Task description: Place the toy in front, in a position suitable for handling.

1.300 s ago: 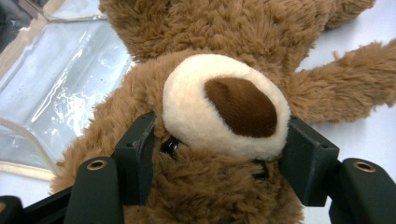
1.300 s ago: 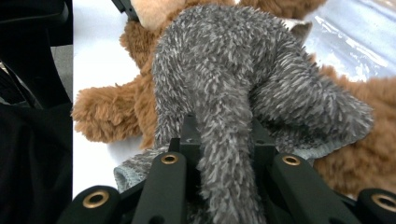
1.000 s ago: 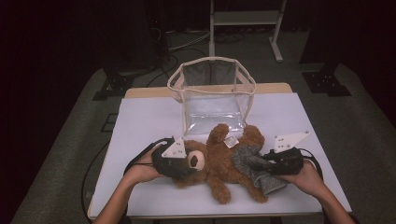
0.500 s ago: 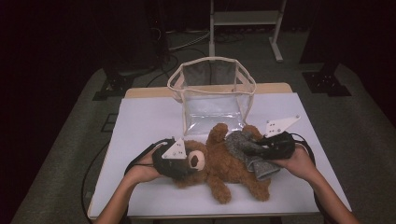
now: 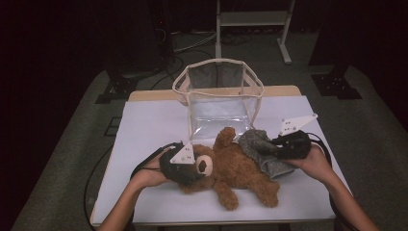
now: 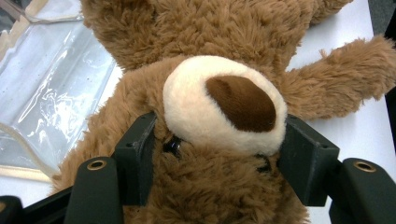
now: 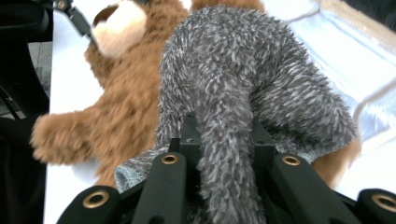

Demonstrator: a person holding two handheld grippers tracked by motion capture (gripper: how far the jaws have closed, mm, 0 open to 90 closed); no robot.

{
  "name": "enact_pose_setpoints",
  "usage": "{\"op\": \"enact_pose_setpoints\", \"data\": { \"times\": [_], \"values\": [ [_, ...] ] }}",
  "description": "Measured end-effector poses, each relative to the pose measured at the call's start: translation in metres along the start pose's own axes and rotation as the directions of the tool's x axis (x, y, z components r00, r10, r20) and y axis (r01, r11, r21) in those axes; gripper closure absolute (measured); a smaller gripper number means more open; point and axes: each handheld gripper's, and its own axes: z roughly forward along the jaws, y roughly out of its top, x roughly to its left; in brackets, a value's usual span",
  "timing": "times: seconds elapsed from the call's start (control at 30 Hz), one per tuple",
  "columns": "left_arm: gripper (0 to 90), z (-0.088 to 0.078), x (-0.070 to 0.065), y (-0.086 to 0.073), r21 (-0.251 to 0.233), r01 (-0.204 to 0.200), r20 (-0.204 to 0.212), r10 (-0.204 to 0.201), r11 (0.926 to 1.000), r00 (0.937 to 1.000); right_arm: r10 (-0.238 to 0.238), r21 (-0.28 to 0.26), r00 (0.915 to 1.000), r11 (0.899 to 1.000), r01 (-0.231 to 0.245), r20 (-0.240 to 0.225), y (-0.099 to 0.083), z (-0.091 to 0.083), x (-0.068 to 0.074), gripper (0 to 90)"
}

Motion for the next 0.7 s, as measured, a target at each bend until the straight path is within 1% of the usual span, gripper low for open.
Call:
{"op": "enact_pose_setpoints", "data": {
  "times": [0.07, 0.17, 0.27, 0.37, 0.43, 0.47, 0.5, 0.6, 0.7],
  "values": [
    [35.1, 0.0, -0.001, -0.001, -0.001, -0.007, -0.002, 0.007, 1.0, 1.0, -0.004, 0.01, 1.0, 1.0, 0.004, 0.0, 0.007, 0.005, -0.005, 73.2],
    [35.1, -0.001, -0.001, -0.003, -0.011, -0.004, 0.0, 0.004, 0.9999, 1.0, 0.008, 0.03, 1.0, 1.0, -0.008, 0.004, 0.008, 0.011, -0.013, 73.2],
    [35.1, -0.001, -0.001, -0.004, -0.018, -0.001, 0.0, 0.001, 0.9998, 1.0, 0.04, 0.038, 0.9991, 0.998, -0.041, 0.012, -0.002, 0.012, -0.022, 73.2],
    [35.1, -0.001, -0.001, -0.004, -0.021, -0.005, 0.0, 0.005, 0.9998, 1.0, 0.085, 0.047, 0.9959, 0.995, -0.086, 0.031, -0.018, 0.005, -0.028, 73.2],
    [35.1, 0.0, 0.0, -0.003, -0.021, -0.006, 0.0, 0.006, 0.9998, 1.0, 0.105, 0.045, 0.9938, 0.993, -0.106, 0.036, -0.026, -0.001, -0.03, 73.2],
    [35.0, 0.0, 0.0, -0.003, -0.021, -0.006, 0.0, 0.006, 0.9998, 1.0, 0.105, 0.045, 0.9938, 0.993, -0.106, 0.036, -0.026, -0.001, -0.03, 73.2],
    [35.0, 0.001, 0.0, -0.002, -0.019, -0.009, -0.001, 0.009, 0.9998, 1.0, 0.112, 0.035, 0.9931, 0.993, -0.113, 0.035, -0.03, -0.007, -0.028, 73.2],
    [35.1, 0.004, 0.001, 0.002, -0.016, -0.014, -0.002, 0.014, 0.9998, 0.9999, 0.096, 0.028, 0.9951, 0.995, -0.097, 0.025, -0.025, -0.009, -0.024, 73.2],
    [35.0, 0.007, 0.002, 0.006, -0.012, -0.021, -0.004, 0.021, 0.9997, 0.9998, 0.063, 0.013, 0.998, 0.998, -0.063, 0.001, -0.013, -0.004, -0.017, 73.2]
  ]
}}
